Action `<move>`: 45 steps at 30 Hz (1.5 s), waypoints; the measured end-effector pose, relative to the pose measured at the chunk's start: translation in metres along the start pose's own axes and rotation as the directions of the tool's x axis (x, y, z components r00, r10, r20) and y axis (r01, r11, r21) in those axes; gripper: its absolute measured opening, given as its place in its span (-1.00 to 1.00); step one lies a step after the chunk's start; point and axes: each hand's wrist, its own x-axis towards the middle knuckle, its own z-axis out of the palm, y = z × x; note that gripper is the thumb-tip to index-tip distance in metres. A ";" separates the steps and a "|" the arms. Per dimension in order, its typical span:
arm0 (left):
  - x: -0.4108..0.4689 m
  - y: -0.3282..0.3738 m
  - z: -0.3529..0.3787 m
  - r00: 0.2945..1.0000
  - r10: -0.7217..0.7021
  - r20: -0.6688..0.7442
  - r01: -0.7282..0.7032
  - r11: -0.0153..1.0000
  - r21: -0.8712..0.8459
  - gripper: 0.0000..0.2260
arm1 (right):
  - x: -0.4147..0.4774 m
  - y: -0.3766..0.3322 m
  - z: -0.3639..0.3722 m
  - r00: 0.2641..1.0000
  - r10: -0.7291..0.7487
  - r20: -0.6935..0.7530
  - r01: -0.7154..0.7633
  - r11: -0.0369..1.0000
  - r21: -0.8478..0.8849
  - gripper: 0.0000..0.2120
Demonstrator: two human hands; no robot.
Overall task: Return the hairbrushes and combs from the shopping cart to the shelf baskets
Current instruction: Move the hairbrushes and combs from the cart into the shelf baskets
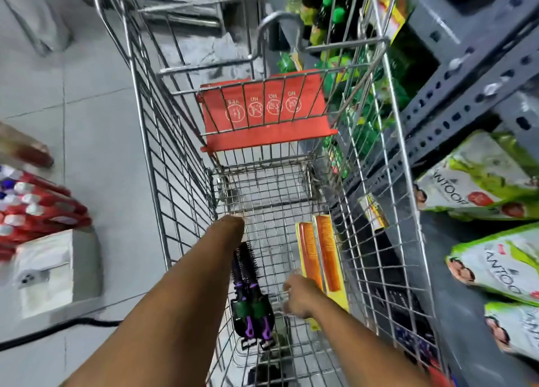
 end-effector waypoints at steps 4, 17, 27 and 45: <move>0.004 -0.004 0.000 0.999 0.004 0.045 -0.024 0.894 0.448 -0.65 | 0.015 -0.005 0.021 0.993 0.025 0.114 -0.022 0.999 -0.029 -0.43; 0.035 -0.019 0.023 0.994 -0.099 -0.039 0.106 0.959 0.263 -0.49 | 0.026 -0.018 0.035 0.994 0.006 0.105 -0.018 0.993 0.114 -0.31; 0.043 -0.018 0.016 0.981 0.063 0.182 -0.167 0.748 0.642 -0.69 | 0.021 -0.022 0.055 0.990 -0.141 -0.030 0.144 0.974 0.176 -0.52; 0.043 -0.022 0.015 0.928 0.061 0.368 -0.141 0.971 0.194 -0.79 | 0.036 -0.006 0.040 0.987 0.023 0.156 -0.106 0.827 0.552 -0.60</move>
